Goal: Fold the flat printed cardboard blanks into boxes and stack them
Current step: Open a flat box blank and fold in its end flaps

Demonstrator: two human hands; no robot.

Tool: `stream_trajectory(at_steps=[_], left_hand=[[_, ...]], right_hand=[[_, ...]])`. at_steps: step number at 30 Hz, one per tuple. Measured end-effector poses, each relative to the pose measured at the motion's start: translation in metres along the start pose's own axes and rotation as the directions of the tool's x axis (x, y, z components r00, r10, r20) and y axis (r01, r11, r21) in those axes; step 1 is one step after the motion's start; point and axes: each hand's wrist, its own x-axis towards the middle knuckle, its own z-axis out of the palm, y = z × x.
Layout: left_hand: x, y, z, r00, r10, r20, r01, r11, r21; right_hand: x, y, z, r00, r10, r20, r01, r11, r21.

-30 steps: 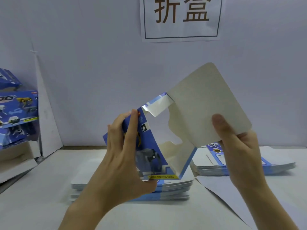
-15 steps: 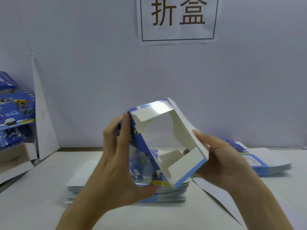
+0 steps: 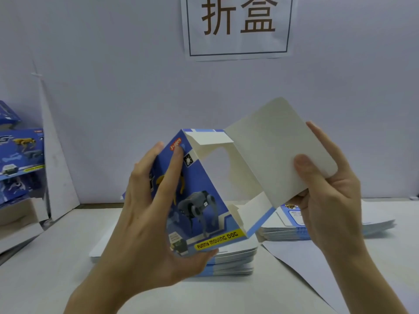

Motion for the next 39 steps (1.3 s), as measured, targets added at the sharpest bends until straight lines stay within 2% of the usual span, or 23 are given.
stream_trajectory(at_steps=[4, 6, 9, 11, 12, 16, 18, 21, 23, 27, 32, 36, 39], left_hand=[[0.001, 0.004, -0.003, 1.0, -0.005, 0.008, 0.004, 0.999, 0.034], [0.001, 0.004, -0.003, 1.0, -0.005, 0.012, 0.005, 0.998, 0.057], [0.003, 0.002, -0.001, 1.0, 0.003, 0.011, -0.005, 0.992, 0.123], [0.004, -0.001, -0.001, 0.999, 0.017, 0.036, -0.023, 0.982, 0.186], [0.004, -0.002, -0.001, 0.999, 0.019, 0.047, -0.029, 0.977, 0.209], [0.004, 0.0, 0.001, 0.997, 0.03, 0.073, -0.047, 0.97, 0.238], [0.003, -0.001, 0.001, 0.996, 0.024, 0.081, -0.044, 0.966, 0.253], [0.003, -0.003, -0.001, 0.997, 0.008, 0.08, -0.027, 0.972, 0.235], [0.002, -0.003, 0.0, 0.997, 0.001, 0.08, -0.018, 0.977, 0.213], [0.0, 0.0, 0.007, 0.993, 0.017, 0.118, -0.045, 0.971, 0.236], [0.002, 0.002, 0.002, 0.995, -0.013, 0.1, -0.004, 0.986, 0.169], [0.002, 0.005, 0.007, 0.996, 0.011, 0.094, -0.038, 0.956, 0.29], [0.003, 0.01, 0.007, 0.996, -0.024, 0.086, -0.002, 0.956, 0.293]], right_hand=[[-0.004, 0.004, 0.004, 0.996, -0.086, -0.031, 0.083, 0.992, -0.095], [-0.005, 0.004, 0.003, 0.996, -0.08, -0.042, 0.075, 0.992, -0.1], [-0.003, 0.0, 0.004, 0.999, 0.03, 0.02, -0.031, 0.997, 0.073], [-0.002, -0.001, 0.005, 0.988, 0.133, 0.084, -0.15, 0.957, 0.248], [-0.002, 0.0, 0.005, 0.981, 0.171, 0.096, -0.191, 0.942, 0.276], [-0.005, 0.005, 0.008, 0.942, 0.266, 0.203, -0.294, 0.948, 0.121], [-0.007, 0.007, 0.009, 0.94, 0.257, 0.224, -0.257, 0.966, -0.031], [-0.004, 0.007, 0.006, 0.984, 0.157, 0.087, -0.139, 0.973, -0.184], [-0.002, 0.006, 0.003, 0.988, 0.143, 0.052, -0.13, 0.972, -0.196], [-0.004, 0.002, 0.004, 0.976, 0.192, 0.104, -0.176, 0.973, -0.148], [-0.004, 0.002, 0.005, 0.993, 0.121, -0.001, -0.119, 0.977, -0.179], [-0.011, 0.003, 0.015, 0.995, 0.083, 0.05, -0.075, 0.987, -0.146], [-0.024, 0.004, 0.032, 0.979, -0.01, 0.204, 0.045, 0.985, -0.168]])
